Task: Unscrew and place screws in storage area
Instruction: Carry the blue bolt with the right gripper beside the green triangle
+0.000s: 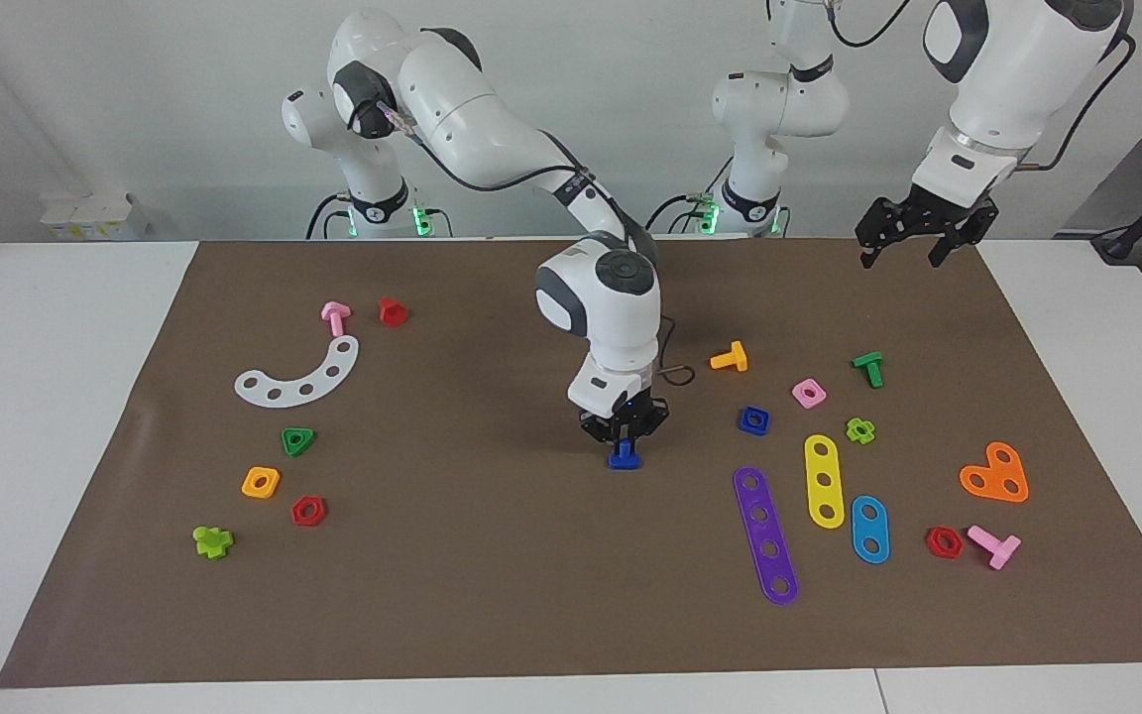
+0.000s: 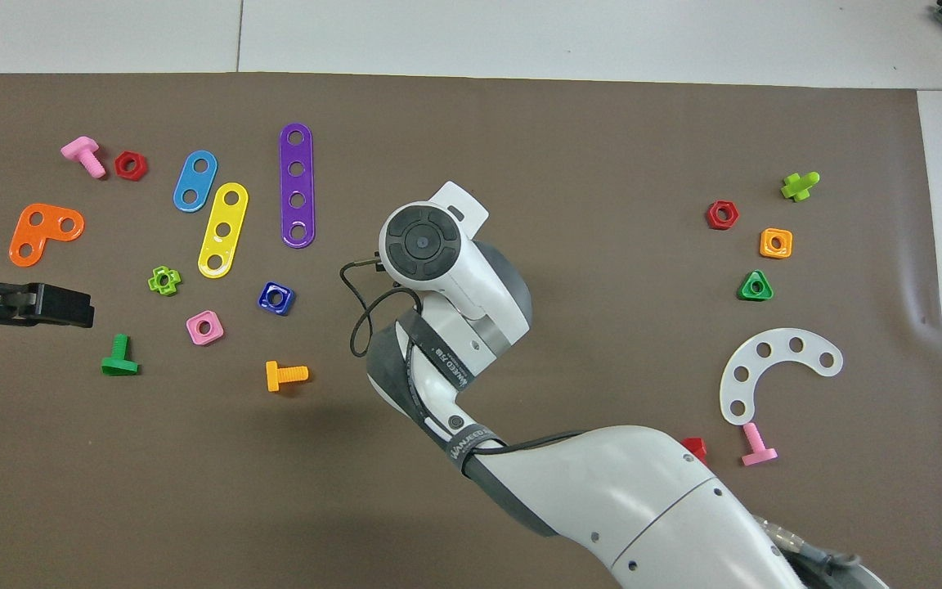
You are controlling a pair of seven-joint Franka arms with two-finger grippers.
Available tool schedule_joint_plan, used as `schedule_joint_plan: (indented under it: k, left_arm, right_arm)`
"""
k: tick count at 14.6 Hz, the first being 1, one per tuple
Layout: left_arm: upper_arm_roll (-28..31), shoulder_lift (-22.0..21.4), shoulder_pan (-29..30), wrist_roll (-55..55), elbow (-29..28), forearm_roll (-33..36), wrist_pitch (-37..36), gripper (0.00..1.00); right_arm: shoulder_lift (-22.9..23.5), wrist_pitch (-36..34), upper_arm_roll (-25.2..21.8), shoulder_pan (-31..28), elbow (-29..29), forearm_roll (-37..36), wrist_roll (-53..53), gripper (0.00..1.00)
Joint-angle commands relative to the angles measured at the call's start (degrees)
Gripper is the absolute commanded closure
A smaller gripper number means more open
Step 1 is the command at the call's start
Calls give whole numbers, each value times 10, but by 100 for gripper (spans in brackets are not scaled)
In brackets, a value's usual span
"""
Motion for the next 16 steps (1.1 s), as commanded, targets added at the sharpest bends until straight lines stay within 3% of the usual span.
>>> schedule_joint_plan:
  k: [1,4,7,11,16]
  left_arm:
    - [-3,-1,9,0,6,-9,-8,0]
    - [-3,-1,9,0,6,-9,-8,0]
    - [-3,-1,9,0,5,-9,-8,0]
    - [-3,-1,9,0,6,-9,-8,0]
    - [-3,-1,9,0,5,-9,-8,0]
  right_arm:
    - [-76,-36,-6,-48,-25,-7,-10,100]
    - [-197,-45,-4,-131,-144,3,-95,100]
    - [-281,-47,-3,-218,-258,57,-245,100]
    - [-316,-15,-3,-305,-368,86,-373,100]
    - [-330,74,-4,-327,-470,100,-407,100]
